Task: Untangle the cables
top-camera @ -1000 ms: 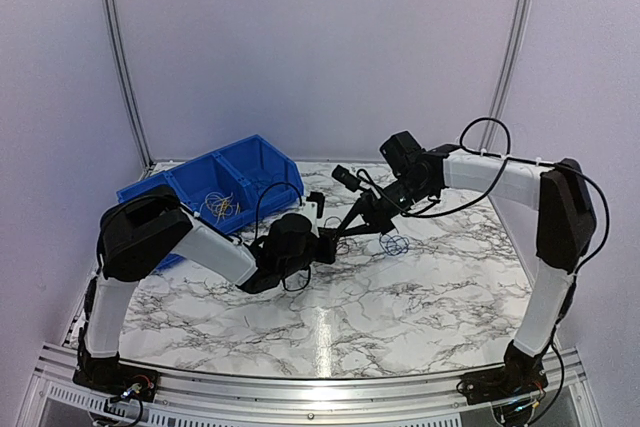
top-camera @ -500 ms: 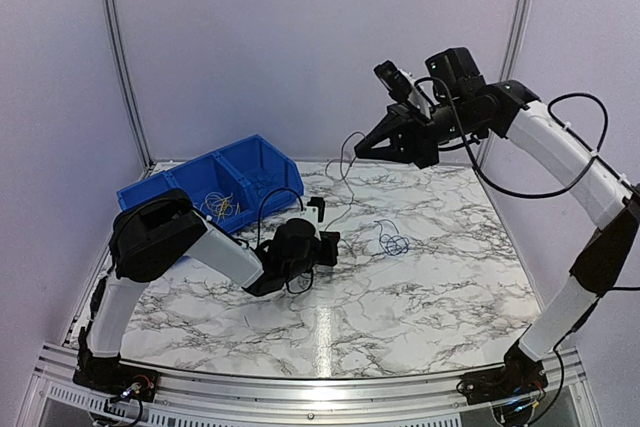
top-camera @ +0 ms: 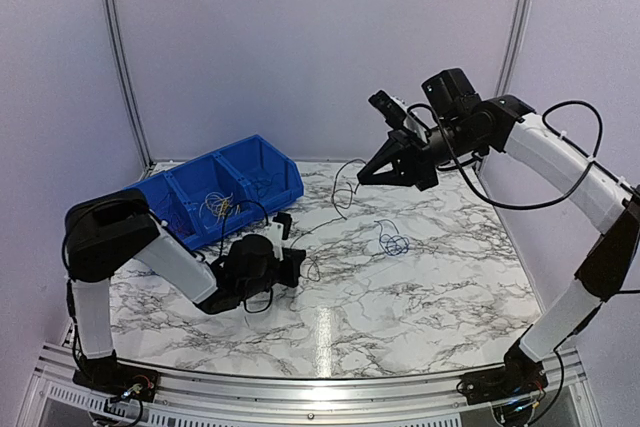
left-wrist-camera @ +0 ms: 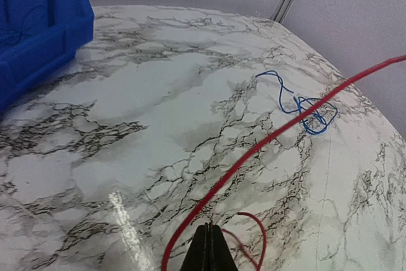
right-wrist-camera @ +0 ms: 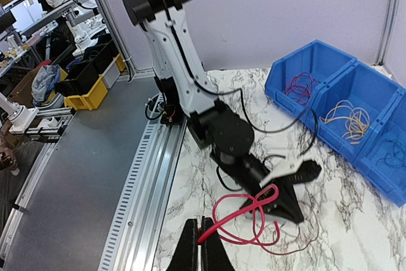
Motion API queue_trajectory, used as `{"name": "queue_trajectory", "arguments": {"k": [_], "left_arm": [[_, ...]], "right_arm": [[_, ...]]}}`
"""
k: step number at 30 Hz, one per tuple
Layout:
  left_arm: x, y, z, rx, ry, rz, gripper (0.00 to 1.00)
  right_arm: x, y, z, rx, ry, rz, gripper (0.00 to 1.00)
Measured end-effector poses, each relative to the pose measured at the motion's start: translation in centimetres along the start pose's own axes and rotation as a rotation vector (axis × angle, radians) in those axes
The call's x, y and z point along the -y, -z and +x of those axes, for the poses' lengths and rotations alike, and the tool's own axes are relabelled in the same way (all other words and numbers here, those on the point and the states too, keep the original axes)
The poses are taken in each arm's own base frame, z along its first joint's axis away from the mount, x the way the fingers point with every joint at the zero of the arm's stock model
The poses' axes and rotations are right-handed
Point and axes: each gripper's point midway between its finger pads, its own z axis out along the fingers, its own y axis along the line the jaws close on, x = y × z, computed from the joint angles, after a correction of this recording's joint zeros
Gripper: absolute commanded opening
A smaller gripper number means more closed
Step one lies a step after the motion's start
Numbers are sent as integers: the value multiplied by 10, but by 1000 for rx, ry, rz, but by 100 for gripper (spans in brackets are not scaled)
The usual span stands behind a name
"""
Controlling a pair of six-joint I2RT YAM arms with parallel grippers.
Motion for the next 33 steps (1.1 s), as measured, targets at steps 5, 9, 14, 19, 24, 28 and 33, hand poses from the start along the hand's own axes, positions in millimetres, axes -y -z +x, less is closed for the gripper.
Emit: {"name": "queue_trajectory", "arguments": {"k": [5, 9, 14, 19, 24, 28, 33], "left_arm": [[-13, 56, -41, 108, -23, -45, 0], [-32, 89, -53, 147, -54, -128, 0], [-56, 113, -44, 116, -103, -219, 0], [-65, 149, -82, 175, -96, -295, 0], [-74, 193, -150, 304, -38, -353, 0], [-66, 211, -172, 331, -72, -313, 36], [-42, 201, -159, 251, -155, -172, 46]], "right_arm": [[0, 9, 3, 0, -1, 21, 0], [-6, 40, -13, 44, 28, 70, 0], [-23, 69, -37, 86, 132, 145, 0], [-27, 68, -21, 79, 149, 173, 0], [5, 46, 40, 13, 15, 174, 0], [21, 30, 74, -38, -66, 162, 0], [11, 6, 69, -77, -10, 126, 0]]}}
